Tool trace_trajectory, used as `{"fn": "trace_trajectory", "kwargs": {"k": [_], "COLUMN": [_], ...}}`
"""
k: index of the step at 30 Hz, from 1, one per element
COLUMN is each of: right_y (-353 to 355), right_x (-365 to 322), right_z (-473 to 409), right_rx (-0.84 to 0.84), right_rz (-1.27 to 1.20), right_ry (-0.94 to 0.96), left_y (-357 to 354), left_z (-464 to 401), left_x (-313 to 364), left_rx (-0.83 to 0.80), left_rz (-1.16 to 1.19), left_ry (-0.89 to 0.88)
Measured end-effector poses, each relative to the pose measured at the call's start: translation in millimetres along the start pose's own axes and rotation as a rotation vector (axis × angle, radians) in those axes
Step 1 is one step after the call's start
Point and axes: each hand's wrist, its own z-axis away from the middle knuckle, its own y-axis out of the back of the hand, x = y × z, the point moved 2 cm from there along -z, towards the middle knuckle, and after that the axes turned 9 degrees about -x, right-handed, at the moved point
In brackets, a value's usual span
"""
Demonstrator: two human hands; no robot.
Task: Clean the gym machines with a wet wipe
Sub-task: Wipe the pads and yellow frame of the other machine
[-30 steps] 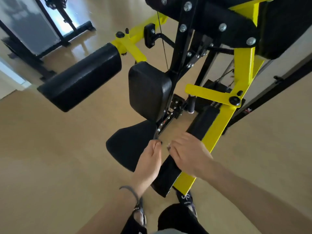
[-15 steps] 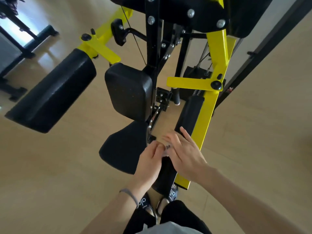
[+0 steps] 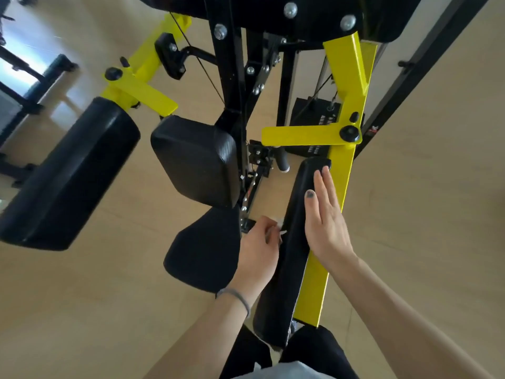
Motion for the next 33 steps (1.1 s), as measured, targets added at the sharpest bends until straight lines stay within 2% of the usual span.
{"fn": "trace_trajectory", "kwargs": {"k": [4, 6, 10, 13, 16, 18, 21, 23, 29, 31, 33], "right_y": [-21.9, -24.7, -24.0, -24.7, -25.7, -26.2, -27.0, -26.8, -26.0, -25.6, -25.2], "right_x": [-12.9, -15.5, -19.8, -22.5, -22.7, -22.8, -22.4, -22.4, -24.7, -23.7, -23.0], "right_z": [-2.9, -4.5, -2.9, -4.6, -4.9, -4.6, -4.7, -3.6, -2.2, -2.5, -2.7], "right_rx": [0.141, 0.214, 0.215, 0.235, 0.246, 0.261, 0.274, 0.267, 0.270, 0.272, 0.276], "right_rz": [-0.104, -0.111, -0.104, -0.060, -0.038, -0.036, -0.022, -0.026, -0.041, -0.050, -0.077], "right_ry": [-0.074, -0.082, -0.115, -0.129, -0.145, -0.149, -0.134, -0.139, -0.118, -0.112, -0.107], "left_y": [-7.8, -11.1, -6.1, 0.1, -6.0, -4.0, 9.3, 10.9, 9.3, 4.6, 0.8], "left_z": [-52.3, -64.8, -31.3, 15.9, 3.1, -29.6, -86.3, -97.5, -2.4, -16.0, -55.5], "left_x": [-17.2, -17.1, -49.5, -84.3, -71.5, -31.3, 32.4, 40.7, -44.4, -34.9, -0.2], "left_rx": [-0.178, -0.264, -0.351, -0.409, -0.408, -0.345, -0.217, -0.203, -0.358, -0.331, -0.239], "left_rz": [0.172, 0.267, 0.084, -0.145, -0.061, 0.059, -0.068, -0.073, -0.039, 0.009, 0.091], "left_ry": [0.214, 0.228, 0.170, 0.214, 0.221, 0.116, -0.123, -0.193, 0.017, -0.022, -0.126]}}
